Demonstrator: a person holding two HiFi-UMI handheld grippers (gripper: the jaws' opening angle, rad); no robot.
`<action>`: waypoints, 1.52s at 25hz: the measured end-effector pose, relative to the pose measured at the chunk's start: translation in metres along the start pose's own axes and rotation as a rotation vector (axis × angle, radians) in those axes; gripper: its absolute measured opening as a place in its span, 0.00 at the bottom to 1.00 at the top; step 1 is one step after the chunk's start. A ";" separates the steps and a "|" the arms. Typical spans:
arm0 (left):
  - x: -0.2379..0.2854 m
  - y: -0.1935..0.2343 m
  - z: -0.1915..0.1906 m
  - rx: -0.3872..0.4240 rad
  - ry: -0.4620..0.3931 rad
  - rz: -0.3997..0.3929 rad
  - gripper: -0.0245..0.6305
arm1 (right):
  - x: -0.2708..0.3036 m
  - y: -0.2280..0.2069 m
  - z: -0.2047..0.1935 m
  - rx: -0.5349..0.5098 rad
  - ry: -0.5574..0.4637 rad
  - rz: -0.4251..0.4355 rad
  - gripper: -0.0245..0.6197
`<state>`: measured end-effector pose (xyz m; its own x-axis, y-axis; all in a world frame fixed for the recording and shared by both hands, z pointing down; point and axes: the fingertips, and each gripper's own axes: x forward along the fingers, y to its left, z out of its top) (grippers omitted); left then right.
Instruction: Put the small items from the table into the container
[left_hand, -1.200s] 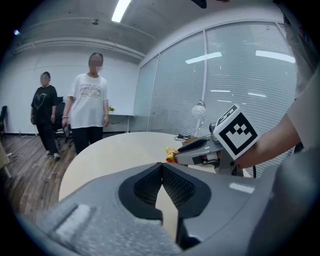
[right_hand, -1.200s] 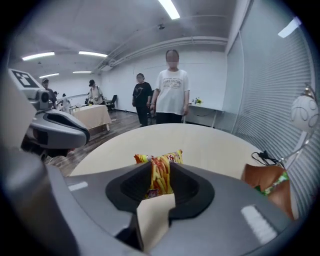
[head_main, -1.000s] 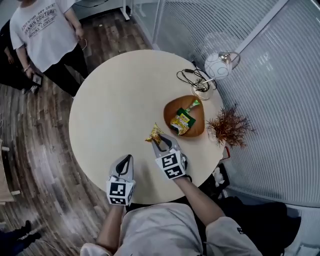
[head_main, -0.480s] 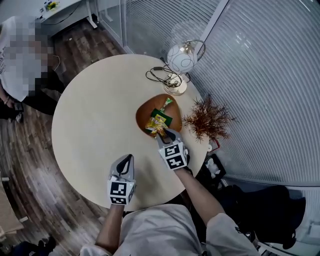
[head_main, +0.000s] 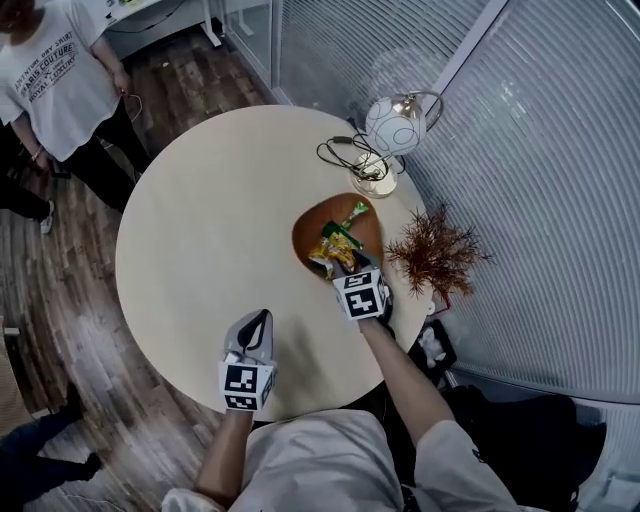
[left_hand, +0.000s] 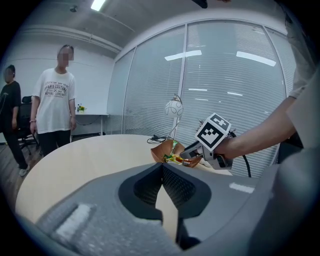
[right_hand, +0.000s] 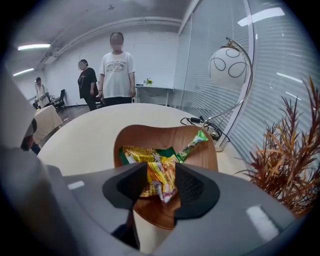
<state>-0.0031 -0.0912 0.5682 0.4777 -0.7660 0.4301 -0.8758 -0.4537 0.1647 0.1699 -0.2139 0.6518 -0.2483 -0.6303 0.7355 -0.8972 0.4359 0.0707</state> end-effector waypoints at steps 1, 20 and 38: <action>-0.001 0.003 0.000 -0.004 -0.007 0.008 0.02 | -0.002 0.001 0.001 0.003 -0.012 0.003 0.31; -0.031 0.011 -0.011 -0.004 -0.020 0.045 0.02 | -0.106 0.154 -0.009 0.153 -0.250 0.280 0.04; -0.058 0.015 -0.010 -0.014 -0.029 0.062 0.02 | -0.120 0.193 -0.007 0.126 -0.243 0.334 0.04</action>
<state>-0.0442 -0.0490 0.5549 0.4244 -0.8054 0.4138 -0.9045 -0.3988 0.1513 0.0291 -0.0499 0.5823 -0.5979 -0.6076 0.5228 -0.7869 0.5692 -0.2383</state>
